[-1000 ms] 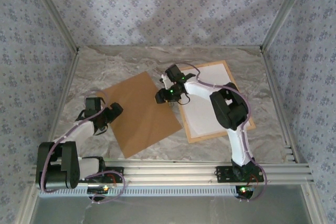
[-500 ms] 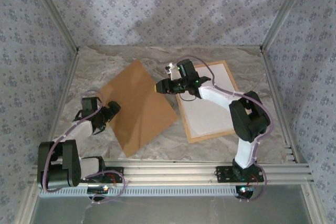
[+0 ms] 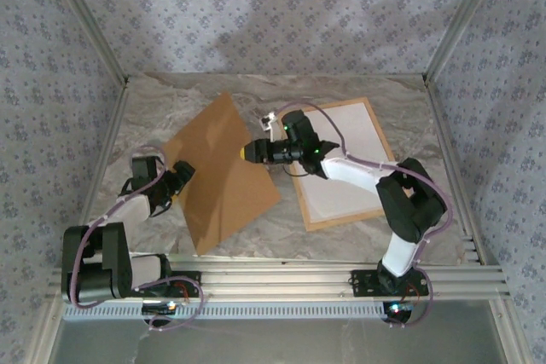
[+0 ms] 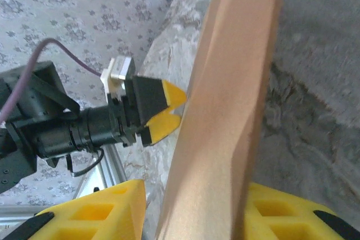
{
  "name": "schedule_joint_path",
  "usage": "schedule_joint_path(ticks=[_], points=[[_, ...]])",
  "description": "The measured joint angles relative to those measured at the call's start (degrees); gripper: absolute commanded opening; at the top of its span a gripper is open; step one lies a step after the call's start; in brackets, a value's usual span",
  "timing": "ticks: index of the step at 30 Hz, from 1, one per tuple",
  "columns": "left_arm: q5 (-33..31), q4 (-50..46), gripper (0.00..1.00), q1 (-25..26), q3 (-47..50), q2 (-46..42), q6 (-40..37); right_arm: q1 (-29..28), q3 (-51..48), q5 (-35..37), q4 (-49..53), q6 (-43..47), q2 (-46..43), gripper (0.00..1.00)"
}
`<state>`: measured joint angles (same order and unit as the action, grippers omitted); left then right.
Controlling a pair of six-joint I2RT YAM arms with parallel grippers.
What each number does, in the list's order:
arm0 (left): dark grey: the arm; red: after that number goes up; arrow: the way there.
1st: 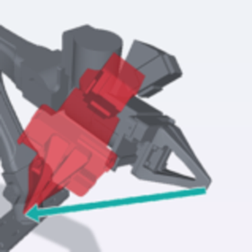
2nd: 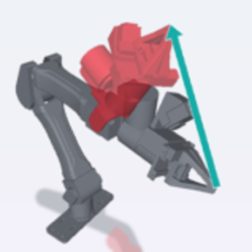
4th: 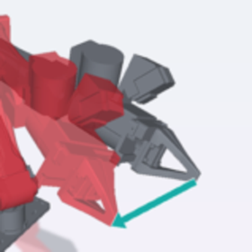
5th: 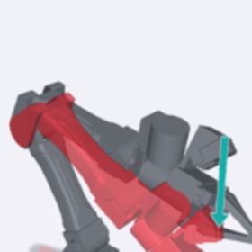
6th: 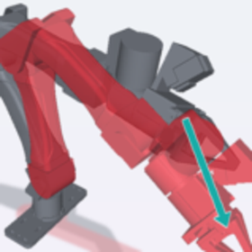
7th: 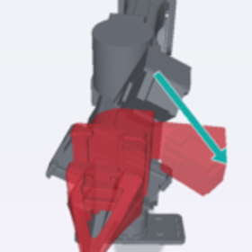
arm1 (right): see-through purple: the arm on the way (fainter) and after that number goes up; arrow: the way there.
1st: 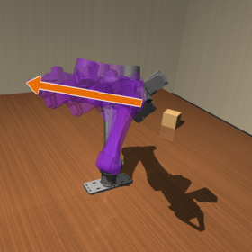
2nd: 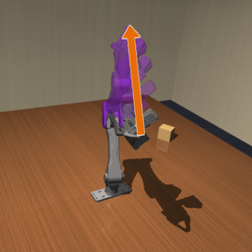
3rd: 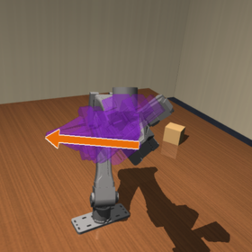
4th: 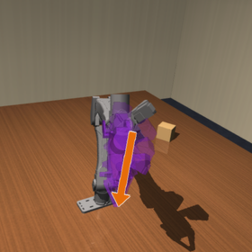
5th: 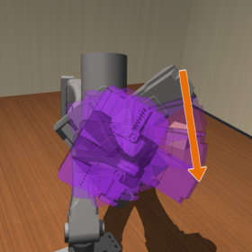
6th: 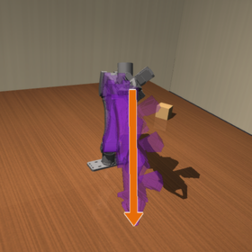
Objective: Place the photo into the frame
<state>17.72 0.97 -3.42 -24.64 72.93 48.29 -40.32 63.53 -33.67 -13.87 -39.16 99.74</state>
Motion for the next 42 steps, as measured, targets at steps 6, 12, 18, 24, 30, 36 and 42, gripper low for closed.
schedule_joint_path(ticks=[6,12,18,24,30,36,42], points=[[0.0,0.5,0.97,0.0,0.2,0.0,0.4,-2.5,-1.9,5.2,-6.5,-3.1,0.0,0.37],[-0.2,0.4,0.97,0.0,0.2,0.0,0.3,-2.2,-1.9,8.9,-7.5,-5.0,0.0,0.33],[-0.4,-0.3,0.97,0.0,0.2,-0.5,-1.2,0.2,-0.8,6.8,0.0,-4.0,0.0,0.23],[-0.4,-0.4,0.96,0.1,0.2,-0.5,-1.8,2.1,3.7,2.4,7.0,-2.2,1.1,0.09],[-0.6,-0.8,0.96,0.2,0.2,-1.2,-1.9,3.4,7.4,-2.3,10.9,-2.3,1.6,0.00],[3.3,2.6,0.94,3.7,0.5,-5.0,-1.1,8.4,6.0,-6.5,13.3,-2.4,-1.6,0.00],[1.9,1.4,0.91,8.9,-0.7,-17.1,-0.9,23.7,-0.8,-10.8,15.1,-3.2,-15.9,0.00]])
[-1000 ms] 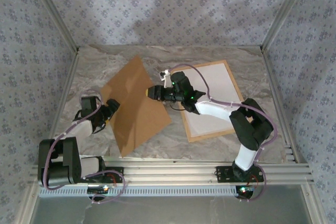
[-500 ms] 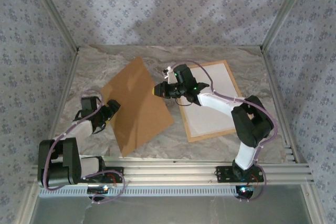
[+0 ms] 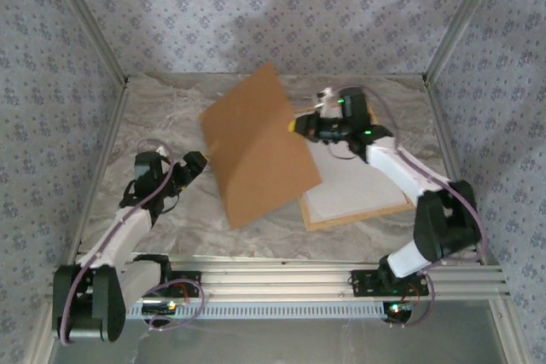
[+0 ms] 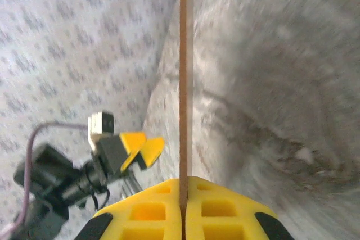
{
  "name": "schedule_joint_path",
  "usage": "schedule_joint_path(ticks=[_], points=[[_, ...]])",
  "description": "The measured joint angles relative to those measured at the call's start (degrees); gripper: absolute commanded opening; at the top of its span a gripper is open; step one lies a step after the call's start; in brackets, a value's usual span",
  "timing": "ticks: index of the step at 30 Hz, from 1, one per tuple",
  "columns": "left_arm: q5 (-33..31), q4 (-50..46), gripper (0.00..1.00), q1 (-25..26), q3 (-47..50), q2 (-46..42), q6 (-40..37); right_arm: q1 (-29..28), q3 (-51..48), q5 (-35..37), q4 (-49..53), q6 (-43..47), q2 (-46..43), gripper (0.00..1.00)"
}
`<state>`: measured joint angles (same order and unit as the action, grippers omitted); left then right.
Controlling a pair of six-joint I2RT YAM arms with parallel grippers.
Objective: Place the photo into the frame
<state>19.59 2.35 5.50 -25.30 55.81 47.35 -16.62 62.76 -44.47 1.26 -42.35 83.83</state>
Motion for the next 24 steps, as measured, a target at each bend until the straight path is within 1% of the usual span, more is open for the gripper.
schedule_joint_path(ticks=[3,6,8,11,14,17,20,24], points=[[-3.9,-1.1,0.90,5.7,-1.2,-1.4,0.2,10.4,-2.2,-1.9,-0.6,-1.6,-6.4,0.00],[-9.2,-2.0,0.88,13.7,-2.5,0.9,0.2,20.8,-4.1,-3.1,-2.2,-4.7,-11.0,0.00],[-13.3,-2.8,0.87,20.3,-4.6,4.6,0.1,27.0,-4.7,-2.6,-3.1,-6.5,-12.9,0.00],[-19.0,-3.6,0.84,29.6,-9.4,12.3,-0.6,32.8,-4.8,-0.9,-3.3,-7.9,-14.4,0.00],[-23.8,-3.9,0.81,37.2,-16.0,21.6,-1.9,35.6,-5.1,0.5,-3.8,-8.9,-15.5,0.00],[-26.9,-4.1,0.78,42.2,-22.7,30.4,-3.5,37.0,-5.6,1.8,-4.2,-9.2,-16.4,0.00],[-28.8,-5.1,0.75,45.1,-29.0,38.1,-5.3,37.7,-5.6,3.0,-4.0,-9.1,-16.8,0.00],[-30.2,-7.1,0.73,46.8,-35.9,45.9,-7.4,37.8,-5.6,4.1,-2.6,-8.2,-17.5,0.00]])
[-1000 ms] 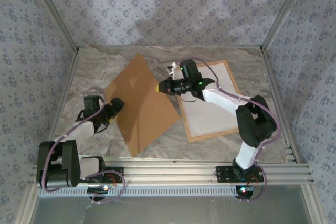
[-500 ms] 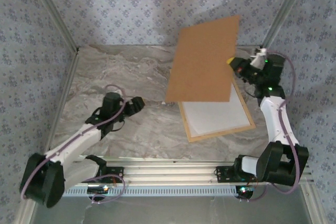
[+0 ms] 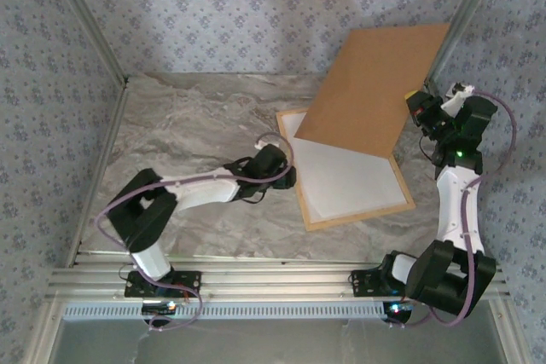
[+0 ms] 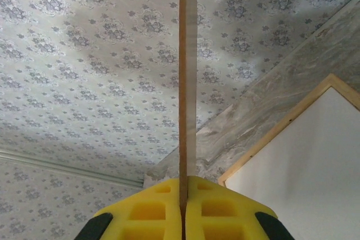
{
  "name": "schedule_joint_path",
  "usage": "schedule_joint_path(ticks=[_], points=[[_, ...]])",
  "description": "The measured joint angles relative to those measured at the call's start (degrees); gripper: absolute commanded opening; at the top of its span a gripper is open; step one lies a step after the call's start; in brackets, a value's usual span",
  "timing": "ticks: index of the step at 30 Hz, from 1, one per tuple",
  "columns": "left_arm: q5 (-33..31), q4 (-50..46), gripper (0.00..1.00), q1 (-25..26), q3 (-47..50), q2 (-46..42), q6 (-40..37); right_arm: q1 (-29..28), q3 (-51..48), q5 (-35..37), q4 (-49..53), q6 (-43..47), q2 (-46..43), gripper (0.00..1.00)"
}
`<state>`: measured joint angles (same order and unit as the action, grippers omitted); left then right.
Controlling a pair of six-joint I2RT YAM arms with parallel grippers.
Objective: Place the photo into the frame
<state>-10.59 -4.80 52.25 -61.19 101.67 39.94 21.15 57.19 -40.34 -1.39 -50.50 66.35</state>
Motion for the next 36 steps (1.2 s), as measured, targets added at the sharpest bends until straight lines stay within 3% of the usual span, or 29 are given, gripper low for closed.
schedule_joint_path(ticks=[10,21,36], points=[[-0.6,-3.8,0.65,0.6,-9.7,10.5,-3.6,0.0,0.1,0.3,2.8,2.1,-0.5,0.00],[-0.6,-4.5,0.55,0.4,-10.5,12.2,-5.1,-0.2,0.2,0.1,4.7,4.0,-0.5,0.00],[-0.5,1.5,0.51,-8.6,8.1,-0.4,-4.5,-7.6,4.0,-2.2,13.0,10.4,-0.5,0.00]])
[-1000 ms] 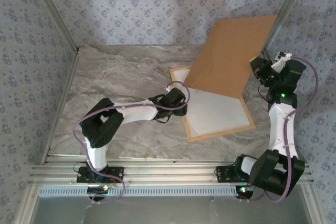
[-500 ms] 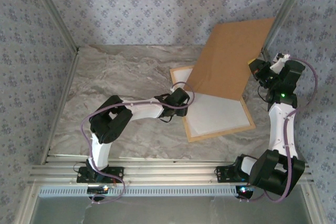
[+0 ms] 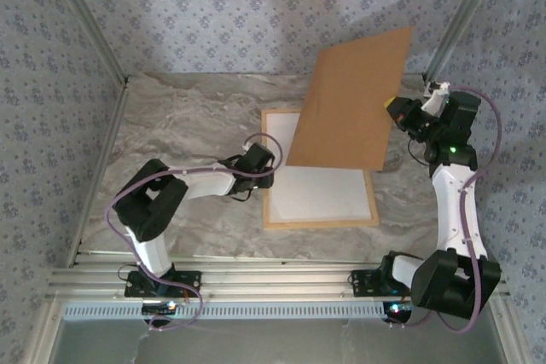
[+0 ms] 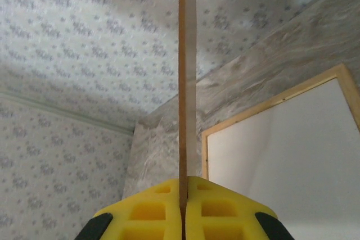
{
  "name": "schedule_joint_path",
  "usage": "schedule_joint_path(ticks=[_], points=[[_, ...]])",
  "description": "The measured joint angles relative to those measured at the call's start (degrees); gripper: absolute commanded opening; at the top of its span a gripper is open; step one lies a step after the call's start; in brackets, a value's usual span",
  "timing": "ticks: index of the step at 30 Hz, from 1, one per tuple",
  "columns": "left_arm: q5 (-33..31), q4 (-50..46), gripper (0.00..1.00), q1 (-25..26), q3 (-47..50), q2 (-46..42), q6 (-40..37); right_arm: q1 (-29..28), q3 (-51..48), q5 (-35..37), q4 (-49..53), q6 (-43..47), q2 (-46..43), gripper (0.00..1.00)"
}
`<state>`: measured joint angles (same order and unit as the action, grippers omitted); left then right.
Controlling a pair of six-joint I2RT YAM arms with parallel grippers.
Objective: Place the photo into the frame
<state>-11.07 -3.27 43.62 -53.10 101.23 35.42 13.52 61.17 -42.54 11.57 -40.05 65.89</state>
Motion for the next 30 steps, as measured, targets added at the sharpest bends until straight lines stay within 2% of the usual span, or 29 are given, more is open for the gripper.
schedule_joint_path(ticks=[3,9,20,25,30], points=[[0.9,0.1,0.52,-2.3,3.3,-3.1,0.2,-1.7,0.2,-1.9,1.6,1.4,0.0,0.00],[2.7,-0.6,0.63,-7.3,8.6,-11.3,0.6,-3.4,-2.3,-4.1,2.7,2.1,-0.9,0.00],[4.9,-0.5,0.69,-17.1,17.1,-31.7,2.7,-12.7,-14.6,-5.0,-5.3,-1.8,-1.2,0.00],[5.3,-1.2,0.69,-19.2,19.9,-35.6,3.2,-13.7,-18.4,-4.1,-8.4,-3.2,-0.5,0.00],[5.8,-1.2,0.69,-19.3,21.0,-36.0,3.7,-13.8,-20.6,-3.3,-10.5,-3.7,0.6,0.00]])
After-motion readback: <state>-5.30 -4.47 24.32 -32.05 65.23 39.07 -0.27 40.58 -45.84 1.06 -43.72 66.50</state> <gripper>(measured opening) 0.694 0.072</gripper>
